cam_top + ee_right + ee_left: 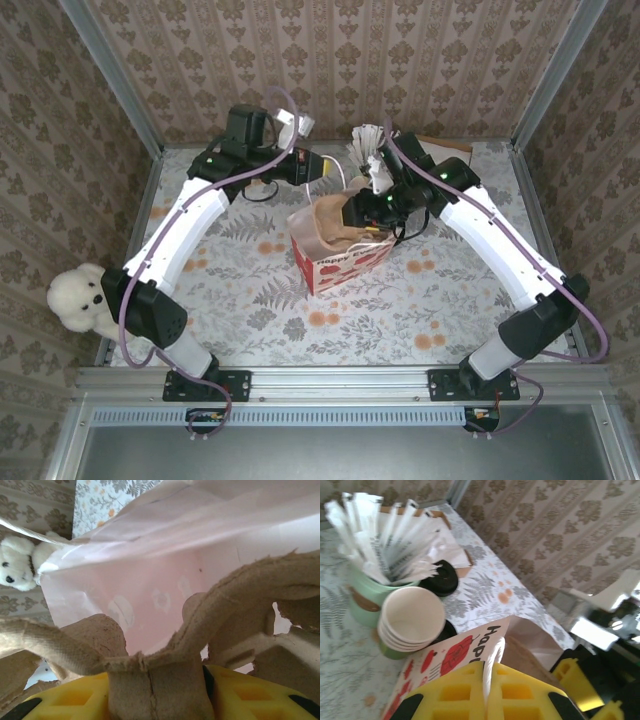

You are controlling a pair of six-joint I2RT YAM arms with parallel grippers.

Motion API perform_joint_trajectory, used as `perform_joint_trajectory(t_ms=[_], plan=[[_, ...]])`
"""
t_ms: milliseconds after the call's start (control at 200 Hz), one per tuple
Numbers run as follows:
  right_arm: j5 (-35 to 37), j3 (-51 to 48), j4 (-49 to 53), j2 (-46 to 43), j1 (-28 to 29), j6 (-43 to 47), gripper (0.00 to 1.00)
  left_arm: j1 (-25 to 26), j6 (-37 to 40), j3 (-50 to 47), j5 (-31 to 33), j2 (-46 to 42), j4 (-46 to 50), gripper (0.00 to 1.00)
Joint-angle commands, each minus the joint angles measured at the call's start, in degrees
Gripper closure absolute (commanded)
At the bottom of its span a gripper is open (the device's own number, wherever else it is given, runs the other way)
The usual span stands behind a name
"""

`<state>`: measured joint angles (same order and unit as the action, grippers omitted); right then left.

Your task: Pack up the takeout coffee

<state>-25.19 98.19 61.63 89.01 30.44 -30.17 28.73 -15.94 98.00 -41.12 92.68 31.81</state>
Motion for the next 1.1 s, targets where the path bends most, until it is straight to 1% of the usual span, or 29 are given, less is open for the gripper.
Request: perform_joint_trajectory(t_ms=[0, 80, 195, 320, 435, 540, 670, 735, 830, 930, 1095], plan=[[4.69, 1.73, 6.09, -2.32, 1.57, -0.69, 0.53, 0.53, -2.25, -1.05, -4.0, -1.55, -0.2, 1.0], [6.65, 1.56, 5.36, -2.19, 2.46, -2.61, 0.53, 0.64, -3.34, 0.0, -5.28, -0.45, 0.54, 1.0], [13.13, 0.45, 3.51, -1.28, 3.7, -6.29, 0.53, 1.1, -5.82, 2.55, -7.63, 1.71, 1.24, 1.0], [15.69, 1.66, 2.83, 0.27, 5.11, -7.02, 0.52, 1.59, -6.37, 3.76, -8.93, 2.78, 2.54, 1.0], [18.89, 2.96, 4.42, 1.91, 5.43, -5.91, 0.52, 1.55, -5.63, 4.37, -11.51, 2.94, 4.1, 1.0], [22.55, 3.02, 4.9, 2.96, 5.42, -4.6, 0.52, 1.42, -3.39, 5.16, -11.3, 2.48, 6.54, 1.0], [25.09, 3.08, 6.6, 4.02, 5.43, -0.39, 0.53, 0.89, -3.22, 5.01, -11.87, 2.32, 6.59, 1.0], [27.69, 3.06, 8.32, 4.08, 5.43, 1.59, 0.54, 0.63, -3.3, 5.14, -12.1, 2.47, 6.55, 1.0], [30.4, 2.34, 9.79, 3.78, 5.66, 2.71, 0.54, 0.28, -4.06, 5.53, -12.99, 2.9, 5.97, 1.0], [30.01, 1.08, 9.43, 3.03, 6.77, 1.12, 0.55, 0.19, -5.77, 6.11, -14.11, 3.16, 4.3, 1.0], [23.26, -0.06, 9.14, 1.79, 8.77, -4.99, 0.55, 0.19, -7.95, 7.0, -14.54, 4.2, 2.86, 1.0]])
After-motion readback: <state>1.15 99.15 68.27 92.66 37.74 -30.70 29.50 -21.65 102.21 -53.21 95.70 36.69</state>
